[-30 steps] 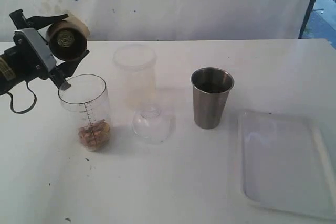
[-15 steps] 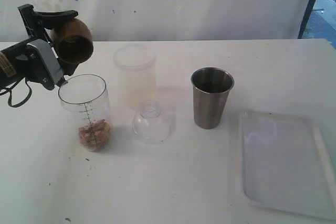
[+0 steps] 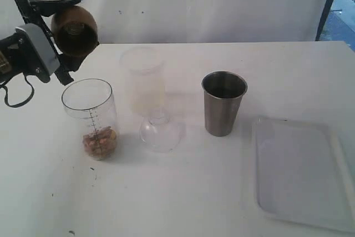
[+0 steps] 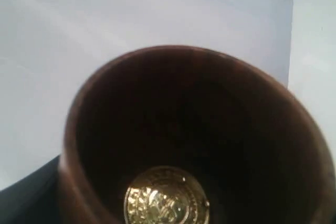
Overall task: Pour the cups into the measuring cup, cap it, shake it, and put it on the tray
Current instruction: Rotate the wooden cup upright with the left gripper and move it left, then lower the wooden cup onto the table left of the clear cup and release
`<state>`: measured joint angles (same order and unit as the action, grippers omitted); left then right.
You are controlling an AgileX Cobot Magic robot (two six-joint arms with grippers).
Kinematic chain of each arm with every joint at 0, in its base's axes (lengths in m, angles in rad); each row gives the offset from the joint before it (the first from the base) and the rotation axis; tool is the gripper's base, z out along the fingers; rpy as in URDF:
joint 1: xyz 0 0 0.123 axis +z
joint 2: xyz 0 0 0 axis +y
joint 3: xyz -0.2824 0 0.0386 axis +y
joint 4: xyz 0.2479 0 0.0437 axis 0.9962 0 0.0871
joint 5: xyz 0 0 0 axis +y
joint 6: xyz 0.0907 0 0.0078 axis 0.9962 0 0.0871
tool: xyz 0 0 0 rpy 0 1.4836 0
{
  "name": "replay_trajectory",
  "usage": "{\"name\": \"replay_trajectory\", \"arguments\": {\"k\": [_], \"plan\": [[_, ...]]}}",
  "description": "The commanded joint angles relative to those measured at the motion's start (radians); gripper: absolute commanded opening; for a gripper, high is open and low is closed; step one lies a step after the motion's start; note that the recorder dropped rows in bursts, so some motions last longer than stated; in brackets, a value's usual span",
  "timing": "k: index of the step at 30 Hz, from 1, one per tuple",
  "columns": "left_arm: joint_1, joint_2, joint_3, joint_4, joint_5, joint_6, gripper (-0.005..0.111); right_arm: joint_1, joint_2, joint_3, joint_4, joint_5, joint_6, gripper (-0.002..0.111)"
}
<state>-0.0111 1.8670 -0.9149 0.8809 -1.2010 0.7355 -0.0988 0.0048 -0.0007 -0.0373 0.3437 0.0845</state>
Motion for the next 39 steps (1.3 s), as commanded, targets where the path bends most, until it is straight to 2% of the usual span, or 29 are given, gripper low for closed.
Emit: {"name": "replay_trajectory", "arguments": {"k": [1, 4, 7, 9, 14, 20, 26, 29, 33, 36, 39], "plan": [[-0.001, -0.005, -0.004, -0.105, -0.02, -0.333, 0.0, -0.006, -0.005, 0.001, -0.004, -0.004, -0.001, 0.0], [-0.001, -0.005, -0.004, -0.048, -0.02, -0.316, 0.0, -0.006, -0.005, 0.001, -0.004, -0.004, -0.001, 0.0], [-0.001, -0.005, -0.004, 0.12, -0.02, -0.225, 0.0, -0.006, -0.005, 0.001, -0.004, -0.004, -0.001, 0.0], [-0.001, -0.005, -0.004, 0.178, -0.02, -0.204, 0.0, -0.006, -0.005, 0.001, -0.004, -0.004, -0.001, 0.0], [0.026, -0.007, -0.004, 0.148, -0.02, -0.275, 0.0, -0.006, -0.005, 0.001, -0.004, -0.004, -0.001, 0.0], [0.113, -0.007, -0.004, 0.073, -0.02, -0.403, 0.0, -0.006, -0.005, 0.001, -0.004, -0.004, -0.001, 0.0], [0.212, -0.007, -0.004, 0.191, -0.02, -0.368, 0.0, -0.006, -0.005, 0.001, -0.004, -0.004, -0.001, 0.0], [0.263, -0.003, 0.002, 0.2, -0.02, -0.392, 0.0, -0.006, -0.005, 0.001, -0.004, -0.004, -0.001, 0.0], [0.322, -0.003, 0.04, 0.132, -0.02, -0.395, 0.0, -0.006, -0.005, 0.001, -0.004, -0.004, -0.001, 0.0], [0.34, -0.003, 0.055, 0.053, -0.02, -0.416, 0.0, -0.006, -0.005, 0.001, -0.004, -0.004, -0.001, 0.0], [0.34, 0.007, 0.076, -0.139, -0.02, -0.614, 0.0, -0.006, -0.005, 0.001, -0.004, -0.004, -0.001, 0.0]]}}
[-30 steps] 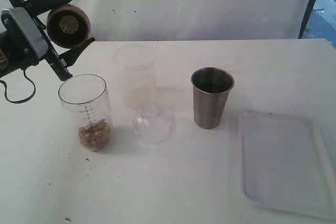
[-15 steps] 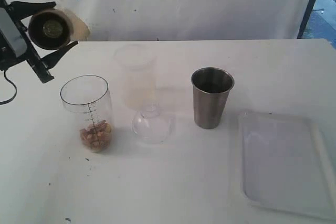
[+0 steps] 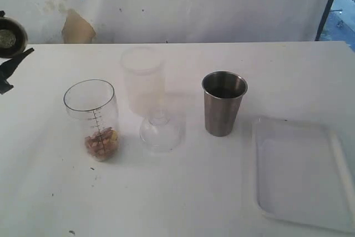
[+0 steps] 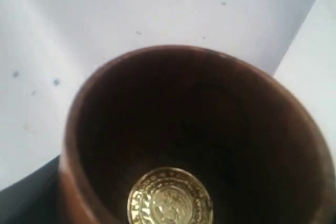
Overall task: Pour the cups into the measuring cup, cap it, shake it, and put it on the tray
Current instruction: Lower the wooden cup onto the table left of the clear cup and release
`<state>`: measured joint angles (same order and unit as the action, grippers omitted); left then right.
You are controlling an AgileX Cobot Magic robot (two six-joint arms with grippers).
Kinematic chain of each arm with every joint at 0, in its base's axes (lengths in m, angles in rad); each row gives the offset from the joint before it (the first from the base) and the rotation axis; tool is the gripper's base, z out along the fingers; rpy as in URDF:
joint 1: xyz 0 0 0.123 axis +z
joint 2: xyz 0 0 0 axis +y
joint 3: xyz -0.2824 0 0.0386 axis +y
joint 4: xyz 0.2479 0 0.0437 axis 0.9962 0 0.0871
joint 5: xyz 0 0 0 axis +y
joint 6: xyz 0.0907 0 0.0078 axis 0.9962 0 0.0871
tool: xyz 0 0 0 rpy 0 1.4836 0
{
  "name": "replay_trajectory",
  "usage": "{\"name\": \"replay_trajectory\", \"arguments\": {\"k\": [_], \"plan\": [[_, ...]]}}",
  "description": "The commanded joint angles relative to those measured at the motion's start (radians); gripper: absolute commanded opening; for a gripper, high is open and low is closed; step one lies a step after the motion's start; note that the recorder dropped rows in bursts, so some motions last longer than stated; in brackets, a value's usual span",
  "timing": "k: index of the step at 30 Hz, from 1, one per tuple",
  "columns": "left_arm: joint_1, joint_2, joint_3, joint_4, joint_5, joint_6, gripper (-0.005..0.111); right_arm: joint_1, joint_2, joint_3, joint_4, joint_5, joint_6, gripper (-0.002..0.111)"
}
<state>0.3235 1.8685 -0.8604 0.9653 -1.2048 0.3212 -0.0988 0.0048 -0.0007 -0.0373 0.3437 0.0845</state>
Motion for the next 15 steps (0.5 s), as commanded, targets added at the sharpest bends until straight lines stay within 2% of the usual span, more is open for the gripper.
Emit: {"name": "replay_trajectory", "arguments": {"k": [1, 3, 5, 7, 11, 15], "plan": [[0.003, 0.006, 0.026, -0.293, -0.016, -0.301, 0.0, -0.006, -0.005, 0.001, -0.004, -0.004, -0.001, 0.0], [0.003, 0.006, 0.028, -0.387, 0.077, -0.44, 0.0, -0.006, -0.005, 0.001, -0.004, -0.004, -0.001, 0.0], [0.003, 0.013, 0.019, -0.44, 0.191, -0.455, 0.0, -0.006, -0.005, 0.001, -0.004, -0.004, -0.001, 0.0], [0.003, 0.038, 0.015, -0.476, 0.24, -0.441, 0.0, -0.006, -0.005, 0.001, -0.004, -0.004, -0.001, 0.0], [0.003, 0.119, 0.009, -0.503, 0.241, -0.447, 0.0, -0.006, -0.005, 0.001, -0.004, -0.004, -0.001, 0.0], [0.003, 0.207, 0.007, -0.546, 0.157, -0.488, 0.0, -0.006, -0.005, 0.001, -0.004, -0.004, -0.001, 0.0]]}}
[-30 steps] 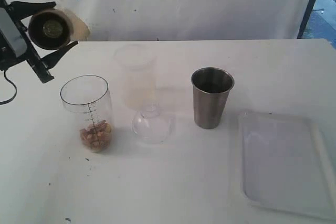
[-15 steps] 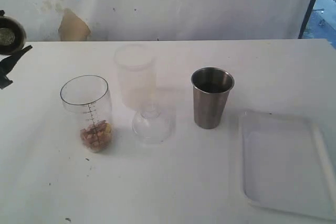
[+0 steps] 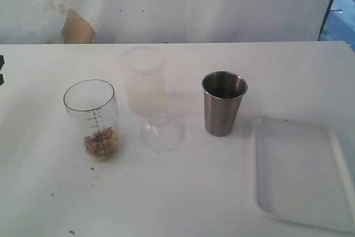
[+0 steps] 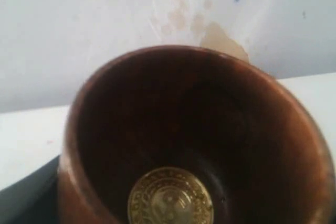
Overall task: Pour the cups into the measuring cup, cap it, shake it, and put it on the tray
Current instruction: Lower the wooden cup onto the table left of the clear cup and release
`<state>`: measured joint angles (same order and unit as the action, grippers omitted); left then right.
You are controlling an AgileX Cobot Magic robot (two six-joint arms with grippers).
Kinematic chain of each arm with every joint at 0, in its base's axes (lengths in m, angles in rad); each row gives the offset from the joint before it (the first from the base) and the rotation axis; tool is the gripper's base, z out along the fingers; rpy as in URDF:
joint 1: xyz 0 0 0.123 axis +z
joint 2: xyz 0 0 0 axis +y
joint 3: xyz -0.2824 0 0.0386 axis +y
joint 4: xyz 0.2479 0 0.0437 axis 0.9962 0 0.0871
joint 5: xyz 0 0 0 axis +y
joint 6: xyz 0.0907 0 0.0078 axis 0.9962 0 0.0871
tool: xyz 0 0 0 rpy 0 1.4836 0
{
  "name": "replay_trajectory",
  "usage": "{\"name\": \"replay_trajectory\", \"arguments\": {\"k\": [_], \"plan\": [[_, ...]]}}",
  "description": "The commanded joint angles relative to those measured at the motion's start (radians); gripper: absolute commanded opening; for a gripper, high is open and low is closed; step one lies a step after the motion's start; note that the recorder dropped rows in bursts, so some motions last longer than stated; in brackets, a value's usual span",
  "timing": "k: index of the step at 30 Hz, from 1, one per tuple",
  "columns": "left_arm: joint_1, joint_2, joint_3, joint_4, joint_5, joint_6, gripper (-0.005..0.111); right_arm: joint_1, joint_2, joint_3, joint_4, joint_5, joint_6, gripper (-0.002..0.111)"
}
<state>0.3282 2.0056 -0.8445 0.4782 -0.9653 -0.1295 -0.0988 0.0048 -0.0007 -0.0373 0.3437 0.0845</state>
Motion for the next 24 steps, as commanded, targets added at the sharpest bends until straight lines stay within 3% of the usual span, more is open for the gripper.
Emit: {"name": "replay_trajectory", "arguments": {"k": [1, 9, 12, 15, 20, 24], "plan": [[-0.002, 0.094, -0.016, -0.059, -0.1, -0.037, 0.0, -0.006, -0.005, 0.001, -0.004, -0.004, -0.001, 0.0], [-0.002, 0.155, -0.085, 0.022, -0.047, -0.174, 0.0, -0.006, -0.005, 0.001, -0.004, -0.004, -0.001, 0.0], [-0.002, 0.161, -0.09, 0.043, -0.043, -0.174, 0.008, -0.006, -0.005, 0.001, -0.004, -0.004, -0.001, 0.0], [-0.002, 0.165, -0.094, 0.045, -0.043, -0.166, 0.027, -0.006, -0.005, 0.001, -0.004, -0.004, -0.001, 0.0], [-0.002, 0.171, -0.1, 0.062, -0.06, -0.166, 0.077, -0.006, -0.005, 0.001, -0.004, -0.004, -0.001, 0.0], [-0.002, 0.171, -0.1, 0.062, -0.042, -0.164, 0.103, -0.006, -0.005, 0.001, -0.004, -0.004, -0.001, 0.0]]}}
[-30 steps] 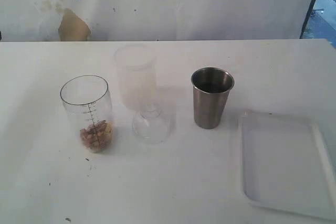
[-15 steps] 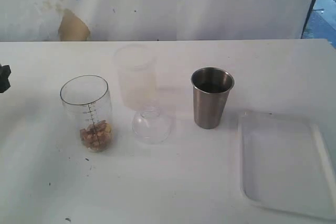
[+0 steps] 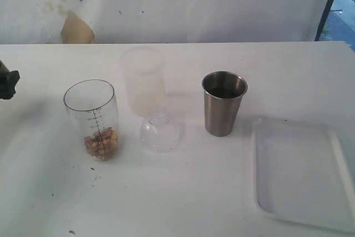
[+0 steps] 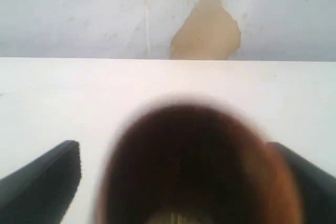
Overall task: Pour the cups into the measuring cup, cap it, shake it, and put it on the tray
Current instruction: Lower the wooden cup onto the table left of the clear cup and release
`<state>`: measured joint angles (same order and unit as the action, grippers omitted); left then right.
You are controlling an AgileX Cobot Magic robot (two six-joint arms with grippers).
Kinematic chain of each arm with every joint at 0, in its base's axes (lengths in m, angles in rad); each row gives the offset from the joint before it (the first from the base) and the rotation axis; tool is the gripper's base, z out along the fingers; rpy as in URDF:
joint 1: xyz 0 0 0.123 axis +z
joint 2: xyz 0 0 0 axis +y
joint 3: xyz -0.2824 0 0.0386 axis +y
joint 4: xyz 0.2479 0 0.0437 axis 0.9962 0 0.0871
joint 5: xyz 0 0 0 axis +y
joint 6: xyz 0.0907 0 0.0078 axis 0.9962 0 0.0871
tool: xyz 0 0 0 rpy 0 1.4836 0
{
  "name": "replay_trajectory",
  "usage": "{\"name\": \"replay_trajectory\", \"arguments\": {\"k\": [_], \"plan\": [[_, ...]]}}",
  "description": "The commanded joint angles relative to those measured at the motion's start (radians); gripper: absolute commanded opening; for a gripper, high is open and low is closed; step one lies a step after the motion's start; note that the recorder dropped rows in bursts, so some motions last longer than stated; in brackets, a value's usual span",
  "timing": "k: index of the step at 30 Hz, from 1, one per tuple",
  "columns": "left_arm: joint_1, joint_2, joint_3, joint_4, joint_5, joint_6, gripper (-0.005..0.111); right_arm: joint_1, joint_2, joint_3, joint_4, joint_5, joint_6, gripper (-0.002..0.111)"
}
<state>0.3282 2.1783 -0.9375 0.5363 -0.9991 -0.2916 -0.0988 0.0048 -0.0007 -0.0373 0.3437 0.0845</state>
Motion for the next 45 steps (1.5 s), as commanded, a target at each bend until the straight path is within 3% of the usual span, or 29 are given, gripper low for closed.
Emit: {"name": "replay_trajectory", "arguments": {"k": [1, 24, 29, 45], "plan": [[-0.002, -0.002, -0.007, 0.004, 0.002, 0.003, 0.106, -0.006, -0.005, 0.001, -0.004, -0.004, -0.001, 0.0], [-0.002, -0.002, -0.007, 0.004, -0.07, 0.01, 0.105, -0.006, -0.005, 0.001, -0.004, -0.004, -0.001, 0.0], [-0.002, -0.002, -0.007, 0.076, -0.158, -0.042, 0.105, -0.006, -0.005, 0.001, -0.004, -0.004, -0.001, 0.0], [-0.004, -0.002, -0.007, 0.122, -0.137, -0.05, 0.105, -0.006, -0.005, 0.001, -0.004, -0.004, -0.001, 0.0]]}}
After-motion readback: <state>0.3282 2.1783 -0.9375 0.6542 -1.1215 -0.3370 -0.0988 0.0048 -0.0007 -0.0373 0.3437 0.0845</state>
